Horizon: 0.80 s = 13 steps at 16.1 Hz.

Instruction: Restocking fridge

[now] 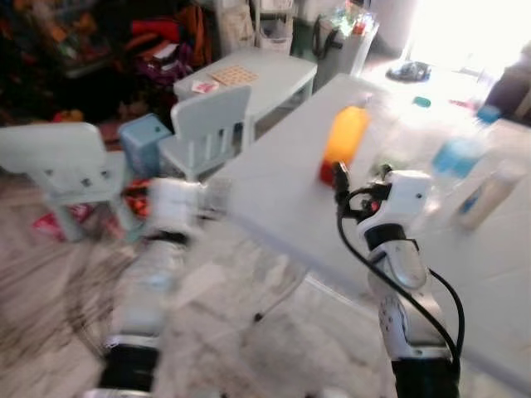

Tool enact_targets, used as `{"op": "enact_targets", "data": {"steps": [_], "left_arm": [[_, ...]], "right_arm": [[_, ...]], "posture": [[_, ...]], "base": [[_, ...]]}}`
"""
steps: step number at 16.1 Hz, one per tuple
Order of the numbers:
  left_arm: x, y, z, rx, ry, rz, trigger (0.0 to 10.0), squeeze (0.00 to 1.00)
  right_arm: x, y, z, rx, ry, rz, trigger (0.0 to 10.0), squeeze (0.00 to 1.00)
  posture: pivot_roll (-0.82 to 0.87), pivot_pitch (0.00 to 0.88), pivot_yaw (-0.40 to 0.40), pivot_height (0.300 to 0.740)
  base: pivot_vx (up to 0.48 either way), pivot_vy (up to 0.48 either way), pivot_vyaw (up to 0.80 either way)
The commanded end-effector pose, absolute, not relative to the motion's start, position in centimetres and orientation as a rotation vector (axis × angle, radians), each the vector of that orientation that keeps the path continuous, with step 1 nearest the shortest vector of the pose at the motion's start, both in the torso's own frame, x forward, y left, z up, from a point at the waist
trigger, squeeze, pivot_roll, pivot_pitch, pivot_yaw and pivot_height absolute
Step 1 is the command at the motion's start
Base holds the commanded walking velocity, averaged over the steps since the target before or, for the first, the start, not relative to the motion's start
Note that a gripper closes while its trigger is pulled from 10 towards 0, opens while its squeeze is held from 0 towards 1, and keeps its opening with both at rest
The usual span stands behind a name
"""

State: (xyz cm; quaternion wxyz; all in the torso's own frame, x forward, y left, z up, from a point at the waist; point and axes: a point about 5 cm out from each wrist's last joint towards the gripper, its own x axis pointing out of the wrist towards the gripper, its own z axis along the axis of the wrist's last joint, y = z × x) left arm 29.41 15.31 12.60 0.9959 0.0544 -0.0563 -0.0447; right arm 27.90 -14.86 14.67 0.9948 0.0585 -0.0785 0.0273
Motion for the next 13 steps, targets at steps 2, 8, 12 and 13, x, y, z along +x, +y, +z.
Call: {"op": "enact_targets", "data": {"steps": [2, 8, 12, 13], "left_arm": [[28.7, 15.6, 13.1, 0.12, -0.132, -0.066, 10.0, 0.0], [28.7, 14.6, 13.9, 0.153, -0.164, -0.127, 10.0, 0.0], [28.3, 14.6, 13.8, 0.134, -0.147, -0.124, 10.0, 0.0], [28.4, 14.5, 13.7, 0.136, -0.136, -0.126, 10.0, 0.0]], "right_arm": [[26.9, -16.6, 14.7, 0.053, -0.16, 0.015, 10.0, 0.0], [30.9, -18.4, 18.4, 0.016, -0.263, -0.054, 10.0, 0.0], [30.3, -17.9, 18.1, 0.004, -0.251, -0.027, 10.0, 0.0], [30.4, -17.6, 18.0, 0.003, -0.252, -0.019, 10.0, 0.0]], "posture": [[0.06, 0.038, 0.005, 0.74], [0.09, 0.05, 0.003, 0.74], [0.09, 0.058, 0.004, 0.74], [0.08, 0.058, 0.005, 0.74]], "base": [[0.0, 0.234, 0.0], [0.312, 0.0, 0.0], [0.476, 0.0, -0.2], [0.465, 0.0, 0.0]]}}
